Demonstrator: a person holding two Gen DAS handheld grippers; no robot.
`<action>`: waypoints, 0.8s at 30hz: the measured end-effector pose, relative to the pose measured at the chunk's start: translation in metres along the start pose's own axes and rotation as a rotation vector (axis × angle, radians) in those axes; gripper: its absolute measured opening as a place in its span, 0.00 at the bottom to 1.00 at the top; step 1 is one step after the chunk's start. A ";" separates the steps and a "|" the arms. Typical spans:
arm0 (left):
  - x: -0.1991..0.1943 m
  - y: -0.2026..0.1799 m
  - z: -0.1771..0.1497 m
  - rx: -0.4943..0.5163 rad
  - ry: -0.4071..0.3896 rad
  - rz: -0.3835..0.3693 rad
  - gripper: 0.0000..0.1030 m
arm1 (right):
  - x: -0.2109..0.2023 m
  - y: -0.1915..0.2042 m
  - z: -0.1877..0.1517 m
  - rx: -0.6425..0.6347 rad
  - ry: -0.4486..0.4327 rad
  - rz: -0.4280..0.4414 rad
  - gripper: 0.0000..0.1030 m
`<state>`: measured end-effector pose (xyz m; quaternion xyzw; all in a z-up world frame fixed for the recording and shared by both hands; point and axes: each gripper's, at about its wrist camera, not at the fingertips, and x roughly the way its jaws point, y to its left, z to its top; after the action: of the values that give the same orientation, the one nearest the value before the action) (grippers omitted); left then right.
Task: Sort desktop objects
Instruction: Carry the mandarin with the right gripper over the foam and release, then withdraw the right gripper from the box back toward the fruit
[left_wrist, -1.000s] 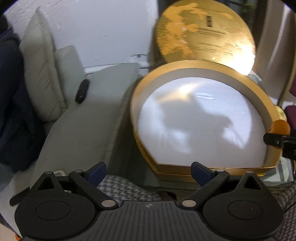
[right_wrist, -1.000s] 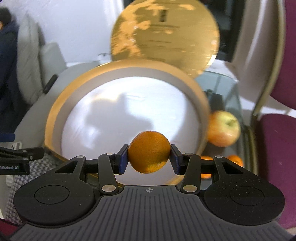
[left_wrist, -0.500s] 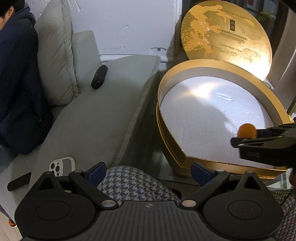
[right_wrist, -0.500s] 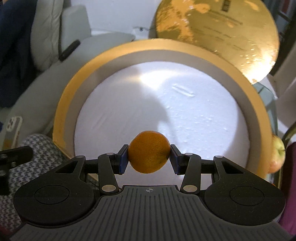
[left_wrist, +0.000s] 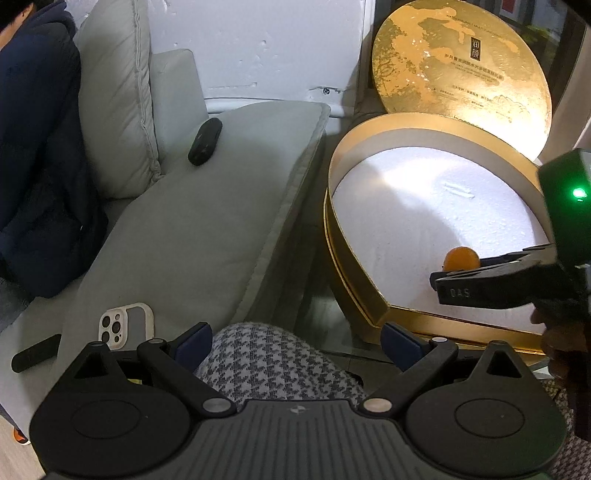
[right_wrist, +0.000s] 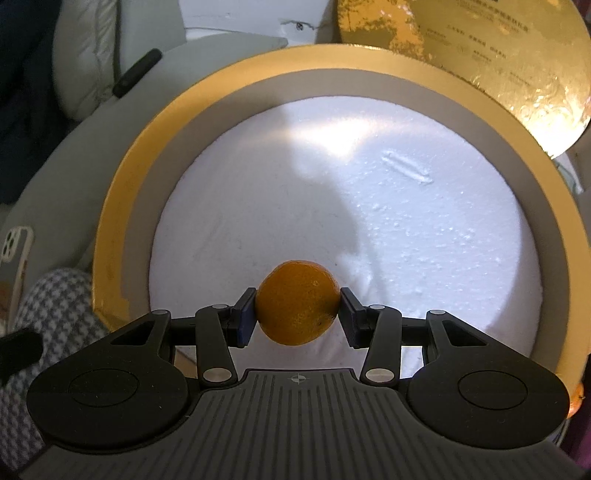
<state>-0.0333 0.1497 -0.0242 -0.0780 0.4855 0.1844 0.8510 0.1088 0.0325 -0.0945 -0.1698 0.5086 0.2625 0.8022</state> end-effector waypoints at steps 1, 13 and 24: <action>0.000 0.000 0.000 0.000 0.000 0.001 0.96 | 0.003 0.000 0.001 0.001 0.010 0.000 0.46; -0.002 -0.005 -0.001 0.017 0.006 0.010 0.96 | 0.007 0.004 0.004 -0.023 0.001 0.024 0.52; -0.007 -0.011 -0.002 0.040 0.001 0.032 0.96 | 0.007 -0.001 0.002 -0.006 -0.007 0.052 0.51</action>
<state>-0.0338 0.1370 -0.0195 -0.0532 0.4908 0.1880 0.8491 0.1135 0.0350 -0.1001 -0.1581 0.5092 0.2854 0.7964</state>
